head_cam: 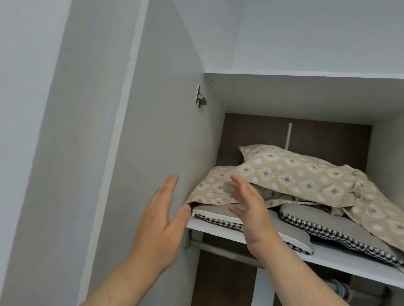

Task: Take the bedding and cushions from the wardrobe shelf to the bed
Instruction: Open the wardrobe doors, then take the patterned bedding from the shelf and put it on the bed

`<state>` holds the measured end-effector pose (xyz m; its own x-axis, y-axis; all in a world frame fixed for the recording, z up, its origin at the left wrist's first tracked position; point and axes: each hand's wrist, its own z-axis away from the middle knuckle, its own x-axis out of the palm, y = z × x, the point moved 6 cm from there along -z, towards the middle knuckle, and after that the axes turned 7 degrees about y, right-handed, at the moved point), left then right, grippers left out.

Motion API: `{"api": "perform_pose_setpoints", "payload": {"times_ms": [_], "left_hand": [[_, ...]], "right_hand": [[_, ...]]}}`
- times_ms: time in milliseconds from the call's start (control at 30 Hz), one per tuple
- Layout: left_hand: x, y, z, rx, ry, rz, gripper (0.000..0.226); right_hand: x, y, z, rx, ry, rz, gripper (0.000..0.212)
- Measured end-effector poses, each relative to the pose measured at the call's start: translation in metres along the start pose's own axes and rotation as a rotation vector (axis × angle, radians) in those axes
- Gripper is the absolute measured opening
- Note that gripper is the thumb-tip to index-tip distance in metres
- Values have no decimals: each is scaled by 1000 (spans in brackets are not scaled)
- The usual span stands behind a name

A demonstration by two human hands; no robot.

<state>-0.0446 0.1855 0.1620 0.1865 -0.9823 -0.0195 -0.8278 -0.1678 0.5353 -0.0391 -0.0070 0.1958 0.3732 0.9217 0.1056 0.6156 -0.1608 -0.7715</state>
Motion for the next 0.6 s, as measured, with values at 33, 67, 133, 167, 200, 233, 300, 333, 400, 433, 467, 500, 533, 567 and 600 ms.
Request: {"api": "perform_pose_setpoints", "payload": {"times_ms": [33,67,133,167,200,233,300,333,400,433,467,500,533,567,600], "left_hand": [[16,1,-4,-2,-21,35,58],[29,0,-8,-9,-38,68,56],[48,-3,-19,-29,-51,125,55],[65,-2,-24,-39,-57,157,56],[82,-2,-29,-46,-60,182,57],[102,-1,-34,-51,-61,200,58],[142,3,-38,-52,-70,223,57],[162,4,-40,-49,-73,225,54],[195,5,-44,-34,-77,213,47],[211,7,-47,-24,-76,212,48],[223,8,-50,-18,-71,209,52],[237,10,-55,-14,-63,202,57],[249,11,-58,-7,-54,189,61],[262,12,-61,4,-45,171,63],[272,12,-63,16,-37,151,64]], "right_hand": [[-23,1,-4,-10,26,12,28],[-42,2,-6,-17,44,27,26],[-72,2,-9,-22,76,72,25],[-94,2,-12,-36,100,104,26],[-115,1,-16,-46,126,133,27],[-138,0,-20,-53,157,168,29],[-183,1,-30,-66,220,257,35],[-204,1,-35,-77,255,311,38],[-239,4,-45,-106,329,407,43],[-255,5,-50,-127,365,444,45],[-268,6,-55,-149,402,475,45],[-282,7,-60,-170,434,504,45],[-292,9,-65,-186,454,528,46],[-304,11,-71,-193,467,552,47],[-313,13,-75,-195,479,580,47]]}}
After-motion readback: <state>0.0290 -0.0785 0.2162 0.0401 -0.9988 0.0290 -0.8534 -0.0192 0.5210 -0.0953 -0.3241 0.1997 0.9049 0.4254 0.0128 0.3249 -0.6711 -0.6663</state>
